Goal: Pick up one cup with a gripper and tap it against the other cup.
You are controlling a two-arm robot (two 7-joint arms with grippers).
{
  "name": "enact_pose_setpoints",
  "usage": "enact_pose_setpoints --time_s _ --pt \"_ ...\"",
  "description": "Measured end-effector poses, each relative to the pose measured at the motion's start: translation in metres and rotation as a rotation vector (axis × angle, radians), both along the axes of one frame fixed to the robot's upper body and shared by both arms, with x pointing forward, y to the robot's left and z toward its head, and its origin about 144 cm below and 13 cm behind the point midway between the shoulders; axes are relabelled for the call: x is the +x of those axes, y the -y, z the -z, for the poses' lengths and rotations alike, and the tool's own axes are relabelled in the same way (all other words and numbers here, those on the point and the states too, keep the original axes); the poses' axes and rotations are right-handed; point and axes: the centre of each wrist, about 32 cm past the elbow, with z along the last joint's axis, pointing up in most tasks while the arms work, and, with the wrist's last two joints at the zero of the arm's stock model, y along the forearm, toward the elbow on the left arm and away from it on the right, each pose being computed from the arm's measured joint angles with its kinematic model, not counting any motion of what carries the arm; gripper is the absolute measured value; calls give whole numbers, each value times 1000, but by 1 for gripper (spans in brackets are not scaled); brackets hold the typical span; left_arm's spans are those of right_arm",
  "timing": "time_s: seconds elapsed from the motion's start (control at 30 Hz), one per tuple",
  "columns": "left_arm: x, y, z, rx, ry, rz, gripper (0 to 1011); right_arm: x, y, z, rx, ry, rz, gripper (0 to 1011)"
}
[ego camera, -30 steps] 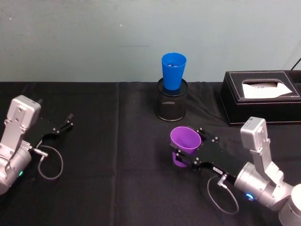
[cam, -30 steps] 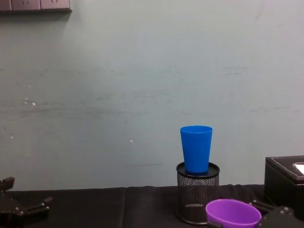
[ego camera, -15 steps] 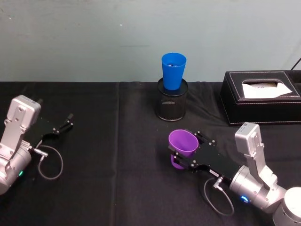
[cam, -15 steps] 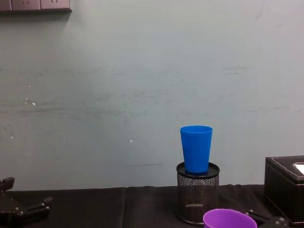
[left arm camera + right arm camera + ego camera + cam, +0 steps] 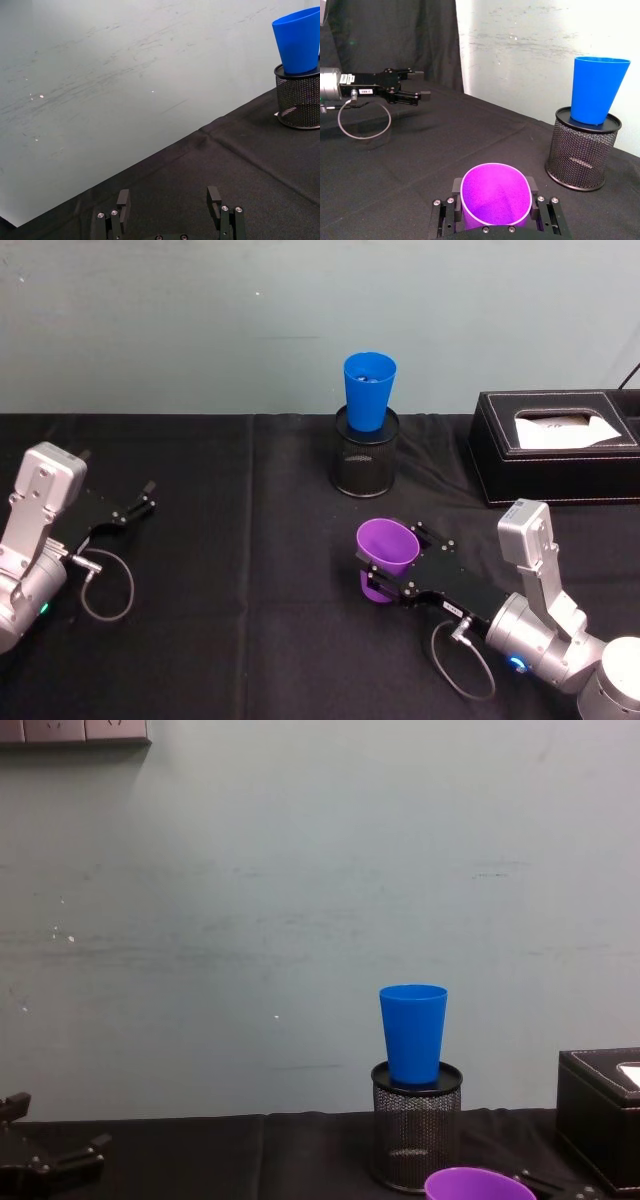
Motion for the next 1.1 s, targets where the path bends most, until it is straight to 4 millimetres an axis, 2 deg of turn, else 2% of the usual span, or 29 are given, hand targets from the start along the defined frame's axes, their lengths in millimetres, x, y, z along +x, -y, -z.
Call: enact_pose_setpoints --time_s 0.17,0.33,0.5,0.73,1.1 --pt "0 0 0 0 0 0 1000 0 0 0 -1 2 -1 764" --pt "0 0 0 0 0 0 1000 0 0 0 -2 3 -1 906" --pt "0 0 0 0 0 0 1000 0 0 0 -3 4 -2 1003" --pt "0 0 0 0 0 0 1000 -1 0 -2 -2 16 -4 1003" --pt "0 0 0 0 0 0 1000 -8 1 -28 104 102 88 1003"
